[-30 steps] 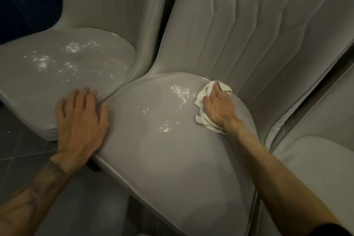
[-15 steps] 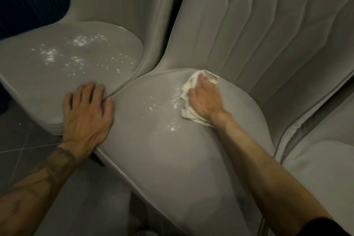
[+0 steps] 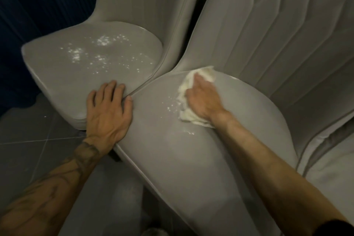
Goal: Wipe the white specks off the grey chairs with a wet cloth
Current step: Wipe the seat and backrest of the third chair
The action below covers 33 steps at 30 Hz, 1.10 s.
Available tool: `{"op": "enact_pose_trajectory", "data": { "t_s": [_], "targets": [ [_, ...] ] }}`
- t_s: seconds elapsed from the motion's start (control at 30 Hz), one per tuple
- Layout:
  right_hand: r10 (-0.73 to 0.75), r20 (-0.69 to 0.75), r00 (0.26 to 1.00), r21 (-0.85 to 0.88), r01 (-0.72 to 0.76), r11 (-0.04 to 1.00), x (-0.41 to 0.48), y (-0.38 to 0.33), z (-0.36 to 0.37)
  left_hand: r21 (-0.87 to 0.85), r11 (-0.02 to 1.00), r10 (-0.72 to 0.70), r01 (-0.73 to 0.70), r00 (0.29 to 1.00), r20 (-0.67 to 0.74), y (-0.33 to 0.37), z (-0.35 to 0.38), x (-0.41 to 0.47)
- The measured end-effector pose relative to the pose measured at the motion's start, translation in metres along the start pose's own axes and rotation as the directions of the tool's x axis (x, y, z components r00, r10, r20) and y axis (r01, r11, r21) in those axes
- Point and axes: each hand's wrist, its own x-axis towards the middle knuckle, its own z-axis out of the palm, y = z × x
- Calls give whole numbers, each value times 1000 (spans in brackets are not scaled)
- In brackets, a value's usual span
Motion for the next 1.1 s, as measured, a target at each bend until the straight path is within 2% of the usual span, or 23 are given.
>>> {"op": "enact_pose_trajectory", "data": {
  "t_s": [0.07, 0.1, 0.17, 0.27, 0.37, 0.4, 0.5, 0.57, 0.63, 0.73, 0.83, 0.87, 0.93, 1.0, 1.03, 1.1],
  "targets": [
    [-146, 35, 989, 47, 144, 988, -5, -23, 9, -3, 1000, 7, -7, 1000, 10, -1, 0, 0],
    [-171, 44, 984, 65, 168, 984, -8, -20, 6, -4, 1000, 7, -7, 1000, 15, -2, 0, 0],
    [-125, 34, 992, 46, 123, 991, -10, 9, -3, -12, 1000, 3, -2, 1000, 4, -3, 1, -1],
    [36, 11, 999, -82, -35, 996, -10, 55, -18, -25, 1000, -6, 6, 1000, 3, -1, -1, -1],
    [117, -21, 993, -149, -119, 982, 0, 25, -10, -28, 999, -23, 23, 1000, 20, -1, -1, -1],
    [86, -18, 996, -129, -88, 988, 2, 3, -4, -34, 999, -18, 19, 999, 28, -1, -1, -1],
    [-183, 27, 983, -9, 183, 983, -7, -53, 14, -37, 999, -6, 8, 999, 38, -3, 1, -1],
    [-282, 68, 957, 14, 282, 959, -13, -48, 11, -44, 999, 2, -1, 999, 37, -5, 1, -1],
    [-229, 71, 971, -21, 231, 973, -15, -17, 0, -40, 999, 5, -4, 1000, 17, -6, 3, -1],
    [-58, 40, 998, -111, 63, 992, -17, 24, -13, -39, 999, -17, 17, 1000, 18, -4, 2, -1],
    [25, 10, 1000, -75, -24, 997, -7, -20, -3, -43, 999, -12, 13, 1000, 20, -5, 3, -1],
    [-16, -1, 1000, -32, 16, 999, -8, -46, 4, -55, 998, -4, 5, 1000, 18, -6, 3, -2],
    [-230, -5, 973, 27, 230, 973, -18, -93, 24, -68, 998, 14, -12, 1000, 21, -9, 3, -1],
    [-363, 71, 929, 43, 361, 932, -32, -106, 30, -90, 996, 23, -20, 999, 33, -12, 3, 1],
    [-356, 89, 930, 50, 353, 934, -32, -98, 25, -109, 994, 19, -16, 999, 29, -12, 3, 1],
    [-253, 75, 965, 24, 252, 967, -17, -71, 12, -149, 989, 25, -24, 1000, 10, -14, 1, 2]
  ]
}}
